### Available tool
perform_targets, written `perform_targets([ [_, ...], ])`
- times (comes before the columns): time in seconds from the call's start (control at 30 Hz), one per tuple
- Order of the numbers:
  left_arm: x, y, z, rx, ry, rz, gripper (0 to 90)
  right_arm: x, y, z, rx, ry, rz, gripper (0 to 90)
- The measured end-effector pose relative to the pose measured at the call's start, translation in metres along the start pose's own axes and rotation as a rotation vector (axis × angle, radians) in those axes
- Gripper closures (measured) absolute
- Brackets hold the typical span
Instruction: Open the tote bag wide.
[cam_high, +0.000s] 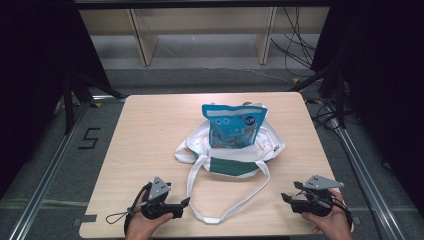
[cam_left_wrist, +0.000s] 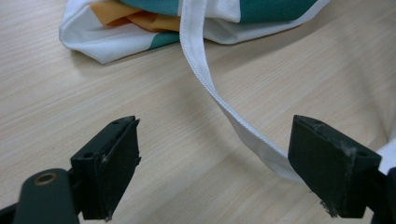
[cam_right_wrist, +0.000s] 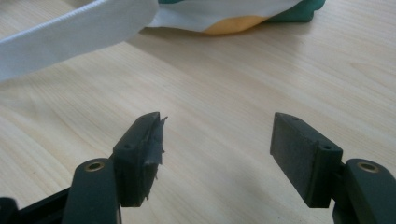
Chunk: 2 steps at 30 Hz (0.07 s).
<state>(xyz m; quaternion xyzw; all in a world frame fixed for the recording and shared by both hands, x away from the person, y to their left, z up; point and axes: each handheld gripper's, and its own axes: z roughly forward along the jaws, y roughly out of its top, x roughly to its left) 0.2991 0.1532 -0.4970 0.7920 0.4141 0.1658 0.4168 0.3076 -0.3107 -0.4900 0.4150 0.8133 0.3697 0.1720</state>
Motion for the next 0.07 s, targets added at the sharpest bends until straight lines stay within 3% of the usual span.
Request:
perform_targets([
  [0.07,0.0010,-0.0001,0.0003,0.002,0.003,0.003,15.9,0.0018,-0.0003,-0.0001,0.013,0.011,0.035,34.8],
])
